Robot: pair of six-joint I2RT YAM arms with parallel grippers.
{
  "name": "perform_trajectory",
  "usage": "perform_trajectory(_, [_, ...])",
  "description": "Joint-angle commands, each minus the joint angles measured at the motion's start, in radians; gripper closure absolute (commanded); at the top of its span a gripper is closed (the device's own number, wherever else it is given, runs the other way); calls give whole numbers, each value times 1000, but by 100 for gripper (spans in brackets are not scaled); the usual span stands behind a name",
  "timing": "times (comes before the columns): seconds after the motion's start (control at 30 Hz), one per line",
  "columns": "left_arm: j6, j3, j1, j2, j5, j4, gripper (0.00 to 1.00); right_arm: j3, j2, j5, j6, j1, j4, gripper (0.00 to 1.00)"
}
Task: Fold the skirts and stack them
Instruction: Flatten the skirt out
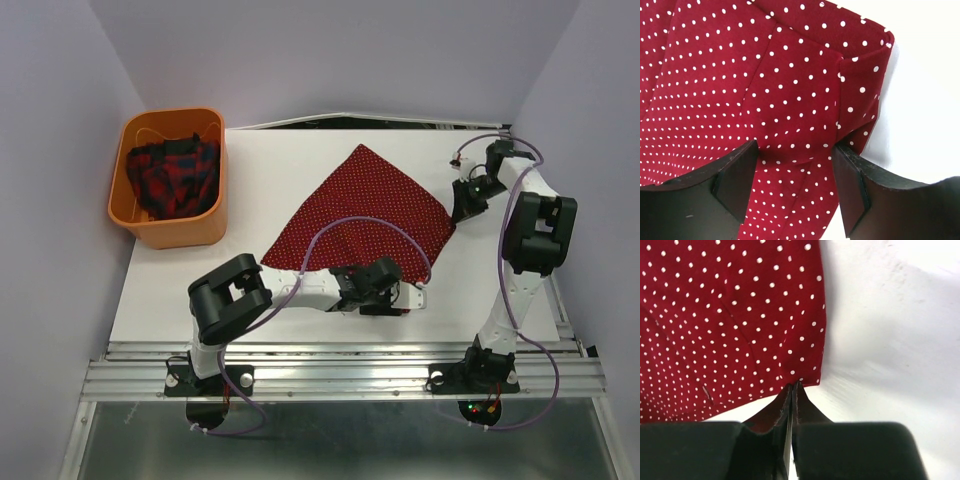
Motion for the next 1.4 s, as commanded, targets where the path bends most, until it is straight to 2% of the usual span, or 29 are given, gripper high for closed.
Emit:
perform_trajectory(0.0, [-2, -23, -1, -17, 15, 27, 29, -15, -56, 47, 17, 5, 73, 99])
perform_trajectory(0.3, [-14, -57, -1, -29, 21, 32, 29, 13, -42, 125, 22, 5, 91, 99])
perform_trajectory(0.6, [-14, -60, -1, -20, 35, 35, 28, -70, -82, 217, 19, 5, 146, 99])
perform_trajectory(0.9, [1, -103, -3, -52, 49, 30, 28, 24, 11, 262, 63, -5, 140, 99])
perform_trajectory(0.97, [2, -107, -1, -72, 84, 30, 28, 36, 21, 219, 63, -5, 119, 92])
perform_trajectory(1.0, [2, -106, -3, -93, 91, 23, 28, 59, 28, 190, 62, -5, 78, 82])
perform_trajectory(1.17, [-25, -32, -3, -165, 173, -16, 29, 45, -15, 194, 53, -5, 54, 75])
perform_trajectory(1.2, [-31, -16, -3, -173, 183, -63, 29, 48, -21, 197, 54, -5, 50, 73])
perform_trajectory(1.27, [-50, 35, -3, -193, 211, -92, 29, 71, -39, 205, 63, -5, 39, 59])
perform_trajectory(1.37, [-82, 93, -3, -202, 240, -134, 30, 102, -74, 190, 91, -5, 34, 54])
